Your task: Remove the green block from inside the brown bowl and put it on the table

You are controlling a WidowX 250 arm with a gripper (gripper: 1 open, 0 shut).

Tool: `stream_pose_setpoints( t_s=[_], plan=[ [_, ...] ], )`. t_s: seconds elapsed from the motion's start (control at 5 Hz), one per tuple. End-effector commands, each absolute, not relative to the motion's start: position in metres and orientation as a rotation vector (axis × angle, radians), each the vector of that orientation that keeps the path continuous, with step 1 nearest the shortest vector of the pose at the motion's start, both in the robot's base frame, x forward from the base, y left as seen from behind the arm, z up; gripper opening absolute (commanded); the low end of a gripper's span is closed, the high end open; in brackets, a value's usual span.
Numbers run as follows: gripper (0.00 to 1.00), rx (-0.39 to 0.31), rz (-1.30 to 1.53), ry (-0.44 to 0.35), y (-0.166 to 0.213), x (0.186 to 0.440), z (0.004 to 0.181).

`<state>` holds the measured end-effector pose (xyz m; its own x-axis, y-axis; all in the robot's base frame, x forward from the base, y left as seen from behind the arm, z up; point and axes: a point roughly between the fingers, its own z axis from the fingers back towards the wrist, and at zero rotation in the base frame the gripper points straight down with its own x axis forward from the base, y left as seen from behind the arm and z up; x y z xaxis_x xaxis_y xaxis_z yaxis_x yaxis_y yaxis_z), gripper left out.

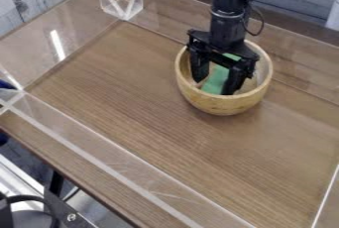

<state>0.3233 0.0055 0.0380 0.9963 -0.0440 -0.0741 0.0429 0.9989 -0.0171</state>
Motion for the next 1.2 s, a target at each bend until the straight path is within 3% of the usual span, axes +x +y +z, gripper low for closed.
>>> stream_pose_setpoints(
  t_s=[0.0, 0.6, 0.8, 1.0],
  plan=[
    [1.00, -0.007, -0.046, 0.005, 0.0065, 0.3343, 0.0570],
    [1.00, -0.003, -0.047, -0.008, 0.0059, 0.3342, 0.0611],
    [0.00, -0.003, -0.044, -0.008, 0.0061, 0.3349, 0.0592],
    [0.00, -0.005, -0.044, -0.012, 0.0059, 0.3343, 0.0602]
  ],
)
